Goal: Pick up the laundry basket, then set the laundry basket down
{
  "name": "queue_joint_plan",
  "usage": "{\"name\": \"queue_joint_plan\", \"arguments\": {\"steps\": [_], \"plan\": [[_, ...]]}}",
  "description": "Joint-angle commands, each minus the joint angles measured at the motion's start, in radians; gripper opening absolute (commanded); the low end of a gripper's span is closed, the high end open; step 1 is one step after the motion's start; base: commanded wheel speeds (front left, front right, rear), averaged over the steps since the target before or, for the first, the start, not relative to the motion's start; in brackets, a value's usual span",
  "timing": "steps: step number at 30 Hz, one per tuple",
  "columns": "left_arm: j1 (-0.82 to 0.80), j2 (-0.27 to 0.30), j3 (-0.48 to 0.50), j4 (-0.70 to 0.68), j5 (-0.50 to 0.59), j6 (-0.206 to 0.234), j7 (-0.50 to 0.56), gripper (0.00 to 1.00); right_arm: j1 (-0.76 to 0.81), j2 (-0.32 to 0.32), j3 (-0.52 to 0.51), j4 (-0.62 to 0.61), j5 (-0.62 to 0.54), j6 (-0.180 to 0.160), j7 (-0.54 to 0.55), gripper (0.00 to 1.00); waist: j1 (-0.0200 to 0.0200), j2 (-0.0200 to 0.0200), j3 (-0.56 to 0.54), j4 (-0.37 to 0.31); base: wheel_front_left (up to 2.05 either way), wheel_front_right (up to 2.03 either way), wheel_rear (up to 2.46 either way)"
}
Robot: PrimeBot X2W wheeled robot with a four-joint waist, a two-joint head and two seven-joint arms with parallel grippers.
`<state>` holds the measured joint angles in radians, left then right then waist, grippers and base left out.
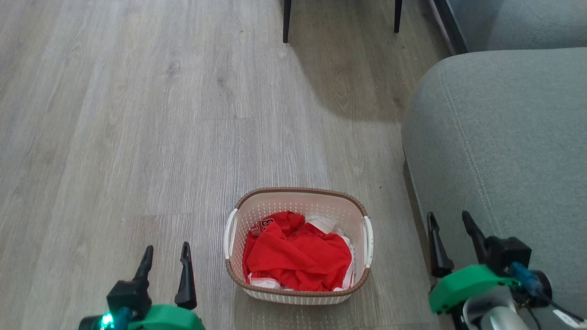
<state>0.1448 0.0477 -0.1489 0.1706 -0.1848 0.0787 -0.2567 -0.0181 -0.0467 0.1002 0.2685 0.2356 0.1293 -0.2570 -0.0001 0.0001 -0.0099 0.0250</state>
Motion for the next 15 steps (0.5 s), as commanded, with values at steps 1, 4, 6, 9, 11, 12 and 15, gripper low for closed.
{"name": "queue_joint_plan", "arguments": {"steps": [1,4,6,9,11,12,15], "plan": [[-0.028,0.003,0.035,-0.037,0.007,0.005,-0.005,1.0,-0.016,-0.004,0.018,-0.035,-0.005,0.001,-0.005,1.0,0.0001,-0.0001,0.0,-0.001,0.0,0.0,0.0],[0.003,-0.002,-0.004,0.034,-0.002,0.001,0.0,0.0,0.013,0.003,0.001,0.035,0.001,0.0,0.0,0.0,0.0001,-0.0001,-0.001,-0.001,0.0,0.0,0.0],[0.002,-0.002,-0.002,0.032,-0.024,-0.003,0.004,0.0,0.014,0.003,0.001,0.031,0.023,0.0,0.003,0.0,0.0001,-0.0001,-0.001,-0.001,0.0,0.0,0.0],[-0.004,0.0,0.003,0.032,-0.061,-0.007,0.011,0.0,0.011,0.0,-0.003,0.029,0.059,0.0,0.011,0.0,0.0001,-0.0001,0.0,-0.002,0.0,0.0,0.0],[-0.009,0.002,0.006,0.033,-0.086,-0.01,0.017,0.0,0.009,-0.001,-0.005,0.029,0.083,0.0,0.016,0.0,0.0001,-0.0001,0.0,-0.002,0.0,0.0,0.0],[-0.011,0.003,0.007,0.033,-0.098,-0.012,0.019,0.0,0.008,-0.002,-0.006,0.029,0.095,0.0,0.019,0.0,0.0001,-0.0001,0.0,-0.003,0.0,0.0,0.0],[-0.018,0.004,0.012,0.036,-0.134,-0.017,0.027,0.0,0.005,-0.004,-0.009,0.028,0.13,0.0,0.026,0.0,0.0001,-0.0001,0.0,-0.003,0.0,0.0,0.0]]}}
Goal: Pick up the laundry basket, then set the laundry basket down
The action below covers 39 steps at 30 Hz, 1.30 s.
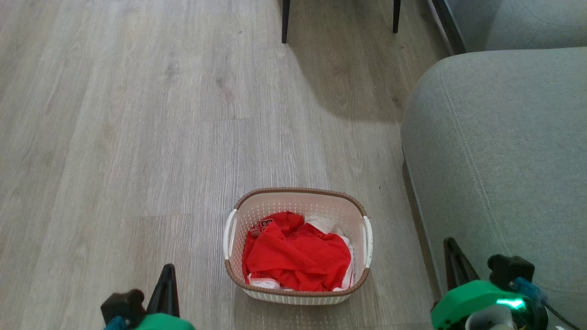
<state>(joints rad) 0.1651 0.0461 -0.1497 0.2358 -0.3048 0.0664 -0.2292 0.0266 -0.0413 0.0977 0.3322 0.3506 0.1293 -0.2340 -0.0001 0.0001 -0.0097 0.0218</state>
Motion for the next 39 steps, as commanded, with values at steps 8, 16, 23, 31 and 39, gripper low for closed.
{"name": "queue_joint_plan", "arguments": {"steps": [8,16,23,31,39], "plan": [[-0.058,0.01,0.026,-0.024,-0.121,-0.02,0.022,0.0,-0.047,-0.014,-0.016,-0.039,0.118,0.0,0.025,0.0,0.0001,-0.0001,0.001,-0.002,0.0,0.0,0.0],[-0.074,0.014,0.039,-0.019,-0.216,-0.034,0.042,0.0,-0.054,-0.017,-0.026,-0.043,0.21,0.0,0.045,0.0,0.0001,-0.0001,0.002,-0.003,0.0,0.0,0.0],[-0.087,0.016,0.049,-0.018,-0.286,-0.044,0.058,0.0,-0.058,-0.02,-0.034,-0.046,0.278,0.0,0.061,0.0,0.0001,-0.0001,0.003,-0.004,0.0,0.0,0.0],[-0.102,0.018,0.063,-0.017,-0.379,-0.058,0.079,0.0,-0.065,-0.022,-0.044,-0.05,0.368,0.0,0.082,0.0,0.0001,-0.0001,0.003,-0.006,0.0,0.0,0.0],[-0.118,0.02,0.078,-0.015,-0.472,-0.071,0.101,0.0,-0.071,-0.024,-0.056,-0.054,0.457,0.001,0.104,0.0,0.0001,-0.0001,0.004,-0.007,0.0,0.0,0.0]]}}
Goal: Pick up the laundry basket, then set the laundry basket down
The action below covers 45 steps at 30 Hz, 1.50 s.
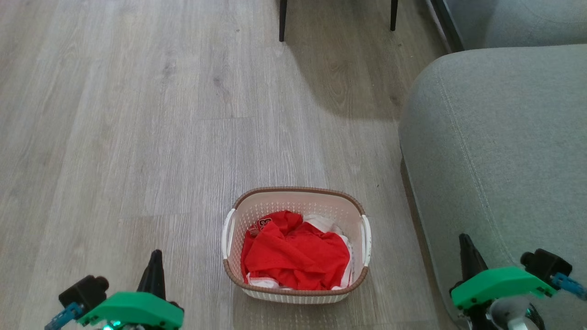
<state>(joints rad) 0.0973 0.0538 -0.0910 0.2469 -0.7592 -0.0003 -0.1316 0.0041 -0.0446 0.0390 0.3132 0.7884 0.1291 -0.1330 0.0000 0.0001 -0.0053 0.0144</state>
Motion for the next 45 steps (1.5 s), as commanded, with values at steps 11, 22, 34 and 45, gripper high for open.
{"name": "queue_joint_plan", "arguments": {"steps": [11,22,34,45], "plan": [[-0.073,0.014,0.041,-0.023,-0.145,-0.023,0.034,0.0,-0.057,-0.023,-0.014,-0.04,0.142,0.001,0.034,0.0,0.0,-0.0001,0.001,-0.002,0.0,0.0,0.0],[-0.095,0.015,0.063,-0.02,-0.271,-0.041,0.065,0.0,-0.066,-0.024,-0.032,-0.045,0.264,0.001,0.066,0.0,0.0,-0.0001,0.003,-0.004,0.0,0.0,0.0],[-0.117,0.016,0.086,-0.016,-0.396,-0.06,0.097,0.0,-0.075,-0.025,-0.05,-0.051,0.385,0.001,0.098,0.0,0.0,-0.0001,0.004,-0.006,0.0,0.0,0.0],[-0.14,0.016,0.11,-0.013,-0.521,-0.078,0.13,0.0,-0.084,-0.026,-0.07,-0.056,0.505,0.001,0.13,0.0,0.0,-0.0001,0.005,-0.008,0.0,0.0,0.0]]}}
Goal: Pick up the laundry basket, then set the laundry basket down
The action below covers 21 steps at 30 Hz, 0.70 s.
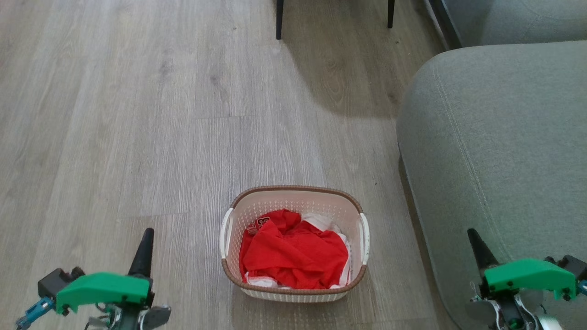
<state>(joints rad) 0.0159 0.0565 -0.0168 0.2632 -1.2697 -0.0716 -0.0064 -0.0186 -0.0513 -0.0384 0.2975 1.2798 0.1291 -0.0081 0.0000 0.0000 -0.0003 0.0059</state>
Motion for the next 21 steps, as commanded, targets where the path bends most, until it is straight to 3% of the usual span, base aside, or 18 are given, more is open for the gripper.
{"name": "queue_joint_plan", "arguments": {"steps": [1,21], "plan": [[-0.06,0.014,0.038,-0.029,-0.022,-0.009,0.008,0.0,-0.062,-0.019,0.006,-0.04,0.025,0.001,0.009,0.0,0.0,0.0,0.0,0.0,0.0,0.0,0.0],[-0.103,0.013,0.084,-0.022,-0.26,-0.044,0.071,0.0,-0.079,-0.019,-0.032,-0.05,0.254,0.001,0.072,0.0,0.0,0.0,0.002,-0.004,0.0,0.0,0.0]]}}
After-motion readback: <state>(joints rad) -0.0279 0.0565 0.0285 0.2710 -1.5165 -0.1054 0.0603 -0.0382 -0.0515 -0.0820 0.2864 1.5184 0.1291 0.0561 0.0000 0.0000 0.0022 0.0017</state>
